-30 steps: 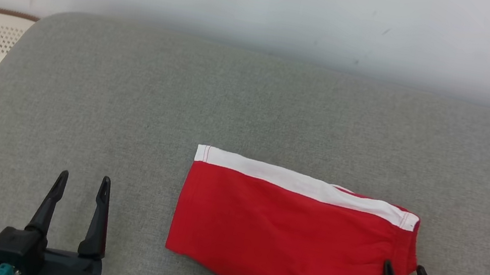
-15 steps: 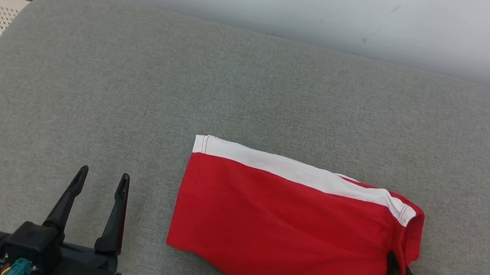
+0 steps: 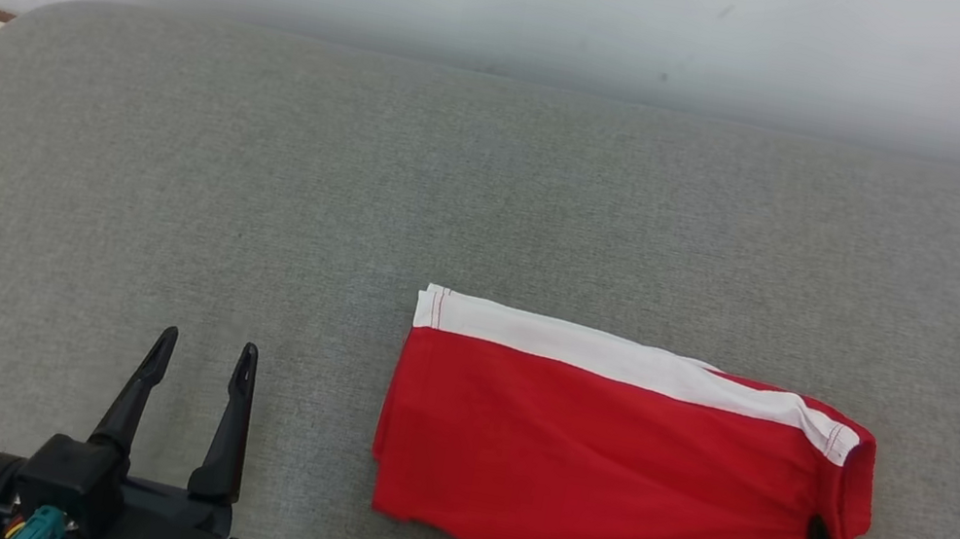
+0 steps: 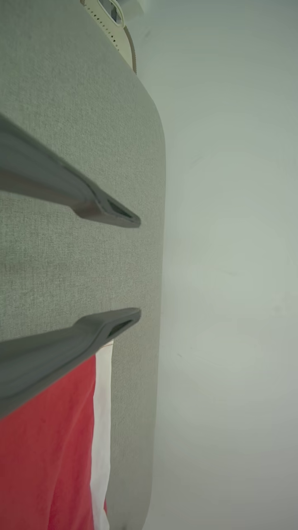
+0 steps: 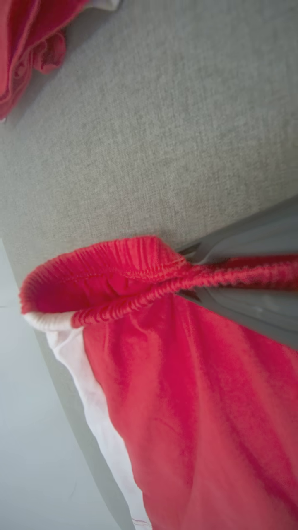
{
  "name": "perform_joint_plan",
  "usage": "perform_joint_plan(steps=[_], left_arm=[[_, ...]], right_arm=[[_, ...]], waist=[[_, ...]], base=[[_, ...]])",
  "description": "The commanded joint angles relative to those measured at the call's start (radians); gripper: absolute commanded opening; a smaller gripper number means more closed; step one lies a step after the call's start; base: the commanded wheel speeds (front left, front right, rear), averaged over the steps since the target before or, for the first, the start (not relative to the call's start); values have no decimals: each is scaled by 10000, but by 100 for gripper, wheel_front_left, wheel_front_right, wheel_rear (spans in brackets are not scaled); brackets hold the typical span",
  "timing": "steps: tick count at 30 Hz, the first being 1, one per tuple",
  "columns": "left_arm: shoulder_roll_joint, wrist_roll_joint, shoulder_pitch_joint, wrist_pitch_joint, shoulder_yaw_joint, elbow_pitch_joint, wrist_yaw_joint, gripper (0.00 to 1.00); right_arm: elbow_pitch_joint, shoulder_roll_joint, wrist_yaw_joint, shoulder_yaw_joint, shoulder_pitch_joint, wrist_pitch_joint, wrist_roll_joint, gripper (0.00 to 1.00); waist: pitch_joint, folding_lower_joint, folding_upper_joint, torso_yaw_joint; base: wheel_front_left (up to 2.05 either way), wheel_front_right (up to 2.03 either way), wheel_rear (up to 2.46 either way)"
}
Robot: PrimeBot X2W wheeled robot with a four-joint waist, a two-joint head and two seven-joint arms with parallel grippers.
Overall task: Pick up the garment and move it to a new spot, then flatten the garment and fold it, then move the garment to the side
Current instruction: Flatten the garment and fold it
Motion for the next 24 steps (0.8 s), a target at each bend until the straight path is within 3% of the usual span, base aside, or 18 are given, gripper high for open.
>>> perform_joint_plan(steps=[1,6,14,18,24], left_arm=[[2,95,42,-37,8,35,-60,100],[39,154,69,-37,15,116,-154,100],[14,189,97,-37,-16,171,-194,100],[-38,197,-54,-37,-108,213,-251,100],[-214,250,-286,-37,-296,313,-405,100]], right_arm=[[-95,-43,-10,25,102,-47,53,0],[-1324,145,-9,531,156,66,-54,0],[-3837,761,-7,2181,-104,1319,-120,0],[-3767,1184,-7,3085,-659,1762,-92,0],[-2269,1614,-7,4027,-1688,1825,74,0]], waist=[[-75,-1,0,-153],[-207,-1,0,-396],[-272,-1,0,-572],[-197,-1,0,-471],[0,-1,0,-86]], base=[[0,0,0],[0,0,0],[0,0,0],[0,0,0],[0,0,0]])
